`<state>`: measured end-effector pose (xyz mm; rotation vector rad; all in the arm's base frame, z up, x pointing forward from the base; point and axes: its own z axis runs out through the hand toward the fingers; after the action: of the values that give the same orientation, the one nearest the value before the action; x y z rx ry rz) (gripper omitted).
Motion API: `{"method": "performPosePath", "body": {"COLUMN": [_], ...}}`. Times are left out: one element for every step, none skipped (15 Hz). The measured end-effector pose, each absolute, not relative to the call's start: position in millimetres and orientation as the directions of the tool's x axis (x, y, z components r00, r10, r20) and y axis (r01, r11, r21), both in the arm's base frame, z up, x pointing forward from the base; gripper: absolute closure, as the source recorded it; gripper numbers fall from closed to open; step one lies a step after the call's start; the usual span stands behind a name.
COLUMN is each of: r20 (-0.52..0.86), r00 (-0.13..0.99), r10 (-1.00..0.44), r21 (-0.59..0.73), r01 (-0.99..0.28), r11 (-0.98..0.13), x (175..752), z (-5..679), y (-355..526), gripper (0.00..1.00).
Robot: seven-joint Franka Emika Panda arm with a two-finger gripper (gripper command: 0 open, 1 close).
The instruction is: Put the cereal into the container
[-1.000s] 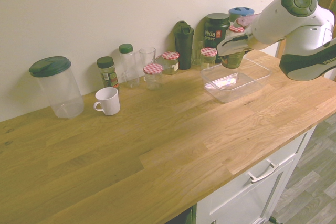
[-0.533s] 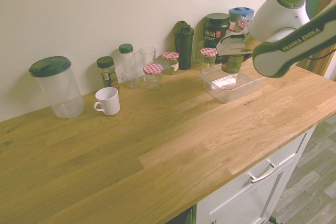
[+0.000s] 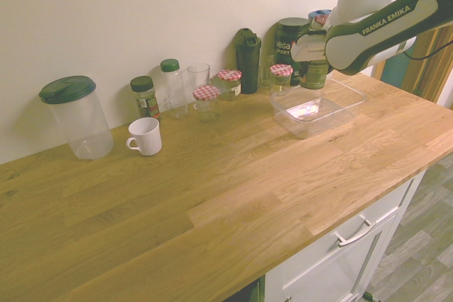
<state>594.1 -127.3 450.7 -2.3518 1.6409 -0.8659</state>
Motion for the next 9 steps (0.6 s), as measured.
{"method": "performPosePath", "body": {"r20": [0.358, 0.340, 0.306, 0.258, 0.220, 0.195, 0.181, 0.164, 0.143], "r00": [0.236, 0.235, 0.231, 0.229, 0.229, 0.227, 0.222, 0.210, 0.203], "r10": [-0.903, -0.910, -0.923, -0.938, -0.948, -0.954, -0.958, -0.964, -0.969], "r21": [-0.421, -0.418, -0.420, -0.424, -0.424, -0.419, -0.413, -0.404, -0.392], "r01": [-0.823, -0.829, -0.837, -0.846, -0.853, -0.860, -0.867, -0.877, -0.887], "r11": [-0.382, -0.371, -0.349, -0.323, -0.305, -0.290, -0.279, -0.260, -0.244], "x": [592, 588, 584, 579, 573, 567, 562, 558, 554], "z": [455, 461, 468, 473, 478, 480, 479, 472, 461], "y": [-125, -121, -115, -108, -103, -101, -104, -110, -116], "gripper": [0.00, 0.00, 0.00, 0.00, 0.00, 0.00, 0.00, 0.00, 0.00]}}
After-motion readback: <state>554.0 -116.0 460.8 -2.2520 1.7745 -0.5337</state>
